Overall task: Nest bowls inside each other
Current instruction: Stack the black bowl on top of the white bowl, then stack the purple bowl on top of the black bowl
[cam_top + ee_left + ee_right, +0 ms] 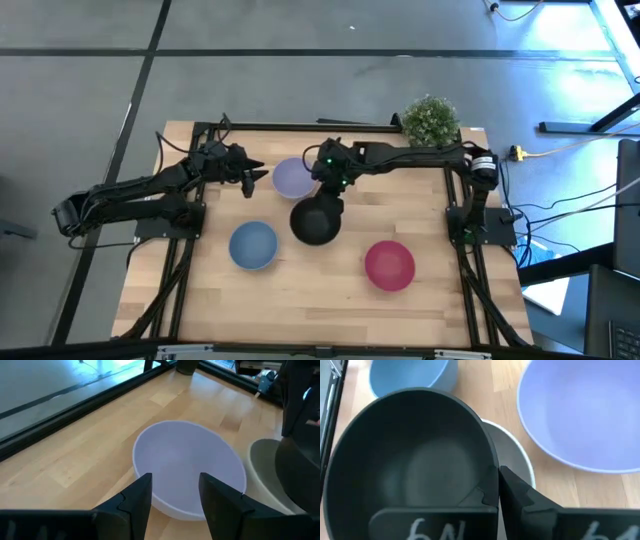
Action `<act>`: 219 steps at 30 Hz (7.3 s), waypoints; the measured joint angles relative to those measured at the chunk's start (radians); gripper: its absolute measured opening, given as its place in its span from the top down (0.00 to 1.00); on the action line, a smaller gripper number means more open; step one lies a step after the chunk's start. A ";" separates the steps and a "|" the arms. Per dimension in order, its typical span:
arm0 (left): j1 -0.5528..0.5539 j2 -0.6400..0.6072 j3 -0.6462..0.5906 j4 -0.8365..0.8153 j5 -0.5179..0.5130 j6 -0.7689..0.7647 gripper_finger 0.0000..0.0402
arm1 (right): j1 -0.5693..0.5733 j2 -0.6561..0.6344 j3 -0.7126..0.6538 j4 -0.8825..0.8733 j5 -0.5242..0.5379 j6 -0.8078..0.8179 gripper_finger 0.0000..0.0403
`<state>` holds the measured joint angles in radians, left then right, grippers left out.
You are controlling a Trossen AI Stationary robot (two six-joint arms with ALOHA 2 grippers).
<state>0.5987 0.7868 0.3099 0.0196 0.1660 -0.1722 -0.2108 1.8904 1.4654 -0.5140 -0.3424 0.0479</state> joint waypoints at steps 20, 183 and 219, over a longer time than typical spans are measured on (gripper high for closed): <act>0.000 0.000 0.000 -0.028 0.000 0.000 0.61 | 0.000 0.016 0.000 0.002 0.030 -0.004 0.92; 0.031 0.000 0.000 -0.027 -0.050 0.105 0.61 | -0.157 0.196 0.116 0.104 0.027 0.081 0.90; 0.031 0.000 0.000 -0.027 -0.049 0.110 0.61 | -0.129 0.273 0.119 0.164 0.035 0.123 0.81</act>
<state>0.6300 0.7868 0.3103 -0.0074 0.1165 -0.0622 -0.3393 2.1632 1.5842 -0.3505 -0.3076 0.1707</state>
